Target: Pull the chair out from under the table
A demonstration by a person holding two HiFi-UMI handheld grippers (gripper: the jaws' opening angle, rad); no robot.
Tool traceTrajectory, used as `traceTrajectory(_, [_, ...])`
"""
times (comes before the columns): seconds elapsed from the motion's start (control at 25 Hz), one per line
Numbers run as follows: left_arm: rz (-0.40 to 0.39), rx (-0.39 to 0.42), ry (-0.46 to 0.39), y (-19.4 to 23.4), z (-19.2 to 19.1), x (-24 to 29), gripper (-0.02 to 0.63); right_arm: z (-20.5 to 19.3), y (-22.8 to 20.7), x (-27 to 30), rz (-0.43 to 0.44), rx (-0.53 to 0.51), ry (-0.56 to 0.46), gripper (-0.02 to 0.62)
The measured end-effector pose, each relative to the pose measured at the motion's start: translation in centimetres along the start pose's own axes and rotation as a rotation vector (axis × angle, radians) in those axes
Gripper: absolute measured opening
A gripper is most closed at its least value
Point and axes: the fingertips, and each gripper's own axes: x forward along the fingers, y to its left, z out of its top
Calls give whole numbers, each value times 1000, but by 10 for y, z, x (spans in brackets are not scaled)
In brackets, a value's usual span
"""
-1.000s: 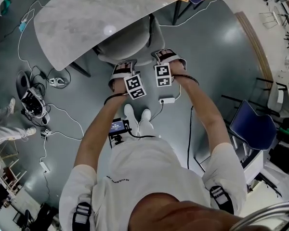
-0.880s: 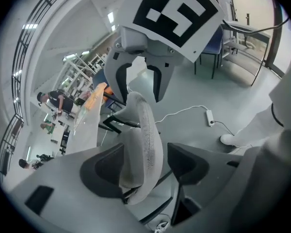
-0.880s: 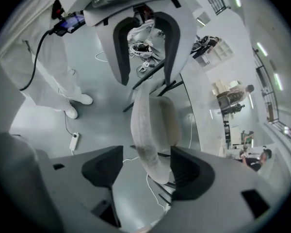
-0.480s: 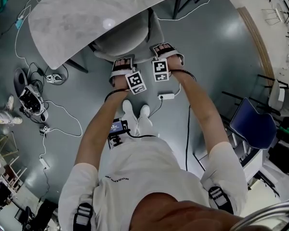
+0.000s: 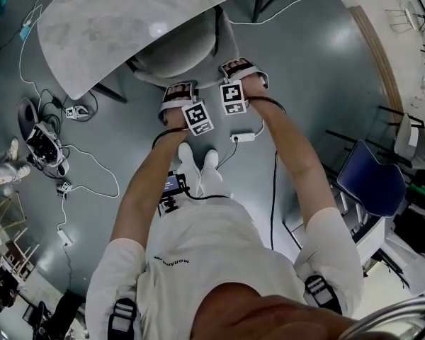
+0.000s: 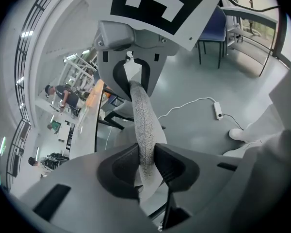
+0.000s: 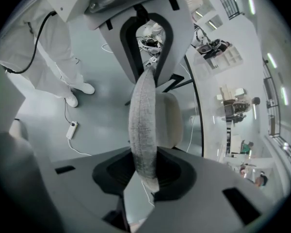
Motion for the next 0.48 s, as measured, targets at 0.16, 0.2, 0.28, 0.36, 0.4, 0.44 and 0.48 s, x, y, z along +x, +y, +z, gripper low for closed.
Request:
traceTrajectory(0.16, [-17, -9, 10, -2, 1, 1, 92, -1, 3, 0, 15, -4, 2, 106])
traceTrajectory(0.2, [-20, -9, 14, -2, 0, 1, 91, 0, 2, 1, 11, -4, 2, 106])
traceTrajectory(0.28, [-26, -12, 22, -1, 0, 0, 86, 0, 1, 0, 10, -5, 2, 106])
traceTrajectory(0.36, [-33, -12, 26, -3, 2, -2, 84, 0, 4, -2, 19, -6, 3, 103])
traceTrajectory(0.4, [-34, -10, 27, -5, 2, -3, 83, 0, 7, -3, 23, -5, 2, 101])
traceTrajectory(0.44, [-34, -7, 28, -6, 1, -4, 83, 2, 9, -4, 26, -4, -1, 101])
traceTrajectory(0.48, [-34, -6, 31, -8, 0, -5, 83, 3, 11, -5, 27, -2, -5, 101])
